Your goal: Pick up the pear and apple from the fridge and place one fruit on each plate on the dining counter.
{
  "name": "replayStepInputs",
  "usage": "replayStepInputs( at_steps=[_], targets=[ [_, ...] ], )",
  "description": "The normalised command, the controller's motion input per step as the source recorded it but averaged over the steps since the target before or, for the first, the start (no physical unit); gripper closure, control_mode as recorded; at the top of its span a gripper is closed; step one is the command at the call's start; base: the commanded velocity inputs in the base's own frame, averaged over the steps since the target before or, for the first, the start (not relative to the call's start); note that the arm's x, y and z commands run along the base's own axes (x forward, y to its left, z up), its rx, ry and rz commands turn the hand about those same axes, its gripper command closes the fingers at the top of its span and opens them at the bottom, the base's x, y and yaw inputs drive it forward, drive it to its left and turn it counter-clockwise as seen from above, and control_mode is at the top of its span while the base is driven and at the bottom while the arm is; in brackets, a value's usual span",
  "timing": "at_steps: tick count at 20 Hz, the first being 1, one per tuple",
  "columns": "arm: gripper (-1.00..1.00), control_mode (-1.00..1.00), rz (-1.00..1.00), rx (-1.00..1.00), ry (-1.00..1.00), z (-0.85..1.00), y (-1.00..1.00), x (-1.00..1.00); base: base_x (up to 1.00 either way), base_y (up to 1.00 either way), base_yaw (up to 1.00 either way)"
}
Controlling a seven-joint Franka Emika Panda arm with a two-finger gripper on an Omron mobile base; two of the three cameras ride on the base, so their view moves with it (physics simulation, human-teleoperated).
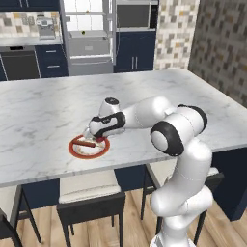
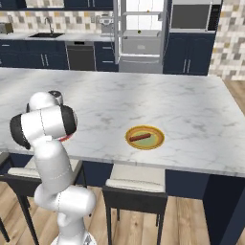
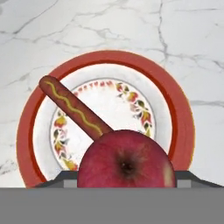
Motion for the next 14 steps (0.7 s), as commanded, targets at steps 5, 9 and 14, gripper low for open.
replayStepInputs(
  at_steps=[5, 9, 14],
  targets=[
    [1.00, -1.00, -0.03, 0.00, 0.07, -0.43, 0.27, 0.59, 0.00, 0.00, 0.00],
    [1.00, -1.00, -0.05, 0.00, 0.09, -0.45, 0.27, 0.60, 0.00, 0.00, 0.00],
    [-1.00, -1.00, -0.10, 0.00, 0.07, -0.31, 0.24, 0.18, 0.00, 0.00, 0.00]
  ],
)
